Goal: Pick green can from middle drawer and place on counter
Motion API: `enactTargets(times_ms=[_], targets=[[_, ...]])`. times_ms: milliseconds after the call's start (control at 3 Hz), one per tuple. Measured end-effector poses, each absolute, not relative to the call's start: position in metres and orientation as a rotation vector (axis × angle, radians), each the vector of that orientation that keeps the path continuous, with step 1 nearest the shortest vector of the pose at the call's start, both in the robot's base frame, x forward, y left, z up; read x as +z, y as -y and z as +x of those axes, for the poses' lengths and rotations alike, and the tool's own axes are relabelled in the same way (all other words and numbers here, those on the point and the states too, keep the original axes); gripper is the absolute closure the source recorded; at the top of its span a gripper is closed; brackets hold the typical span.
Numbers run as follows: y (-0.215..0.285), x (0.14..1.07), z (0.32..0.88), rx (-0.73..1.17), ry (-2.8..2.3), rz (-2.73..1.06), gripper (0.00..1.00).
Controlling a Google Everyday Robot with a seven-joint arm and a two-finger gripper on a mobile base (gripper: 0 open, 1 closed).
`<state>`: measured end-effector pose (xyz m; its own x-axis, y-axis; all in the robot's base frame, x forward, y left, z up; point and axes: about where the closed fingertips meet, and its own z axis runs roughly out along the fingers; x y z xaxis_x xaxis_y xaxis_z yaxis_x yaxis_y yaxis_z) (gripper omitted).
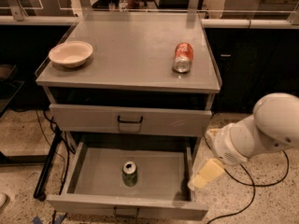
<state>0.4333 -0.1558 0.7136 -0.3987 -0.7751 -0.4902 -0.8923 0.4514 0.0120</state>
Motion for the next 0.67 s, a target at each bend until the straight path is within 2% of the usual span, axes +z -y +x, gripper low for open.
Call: enactTargets(times_ms=[333,667], targets=[[0.1292,0.6336,0.4517,0.465,-2.264,-1.353,0.00],[0.1290,0.6313,0.4529,0.466,-2.264,-1.349,0.00]])
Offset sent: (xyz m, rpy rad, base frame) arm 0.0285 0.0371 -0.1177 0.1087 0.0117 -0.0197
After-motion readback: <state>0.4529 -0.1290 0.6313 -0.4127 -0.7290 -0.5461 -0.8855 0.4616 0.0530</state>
